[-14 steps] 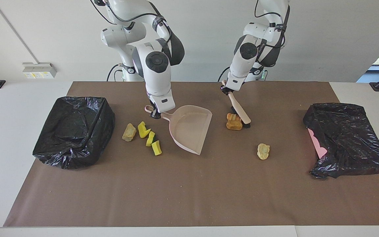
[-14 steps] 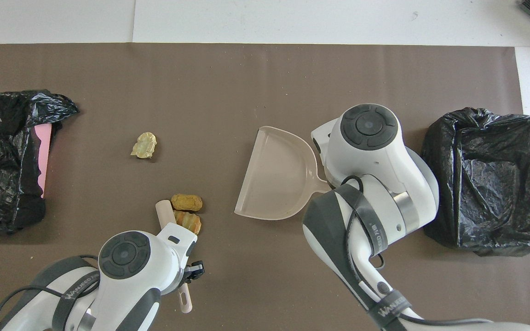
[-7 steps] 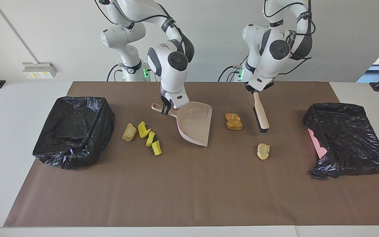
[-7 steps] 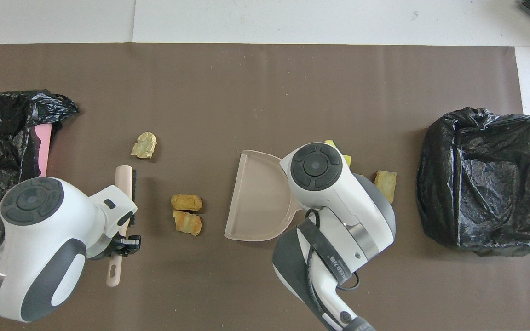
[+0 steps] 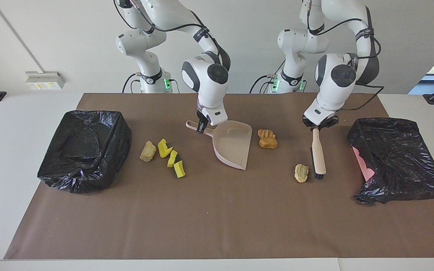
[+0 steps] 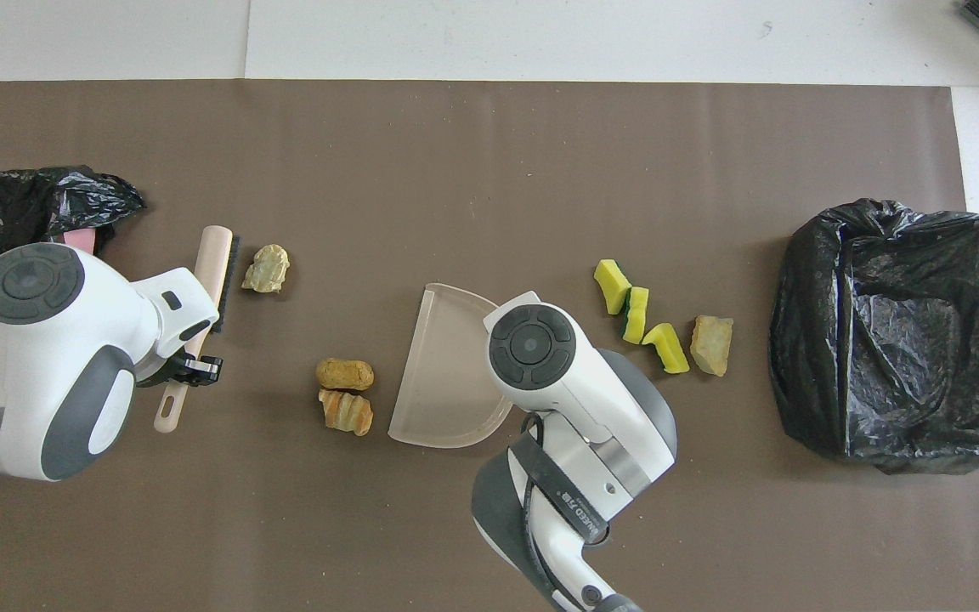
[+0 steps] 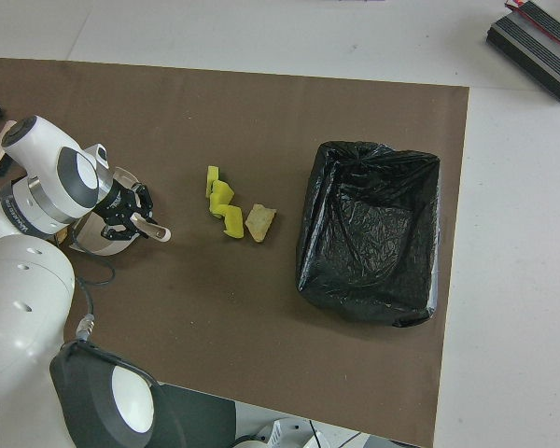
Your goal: Sweep and dump trash in bin
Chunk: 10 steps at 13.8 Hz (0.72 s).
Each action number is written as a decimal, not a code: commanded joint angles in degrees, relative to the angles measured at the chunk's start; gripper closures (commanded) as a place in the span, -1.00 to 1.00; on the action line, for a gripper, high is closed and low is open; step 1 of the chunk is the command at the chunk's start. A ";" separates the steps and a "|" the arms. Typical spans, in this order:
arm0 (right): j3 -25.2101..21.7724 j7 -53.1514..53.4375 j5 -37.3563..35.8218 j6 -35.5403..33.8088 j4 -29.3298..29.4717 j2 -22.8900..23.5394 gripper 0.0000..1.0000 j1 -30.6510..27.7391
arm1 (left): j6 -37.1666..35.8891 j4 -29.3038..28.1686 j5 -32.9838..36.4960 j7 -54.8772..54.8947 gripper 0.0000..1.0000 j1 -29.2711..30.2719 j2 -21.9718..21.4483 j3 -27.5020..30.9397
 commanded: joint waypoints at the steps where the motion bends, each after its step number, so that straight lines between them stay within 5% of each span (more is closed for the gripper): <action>1: 0.44 1.70 -1.37 1.62 -1.80 -0.92 1.00 0.03 | 2.64 4.67 1.23 2.12 1.00 1.53 6.03 -0.65; 4: 0.44 1.70 -1.37 1.61 -1.80 -0.92 1.00 0.03 | 6.50 5.22 1.23 14.03 1.00 1.80 7.28 -0.65; 10: 0.44 1.70 -1.37 1.62 -1.80 -0.92 1.00 0.03 | 1.78 -0.57 1.14 19.59 1.00 0.31 3.25 -1.17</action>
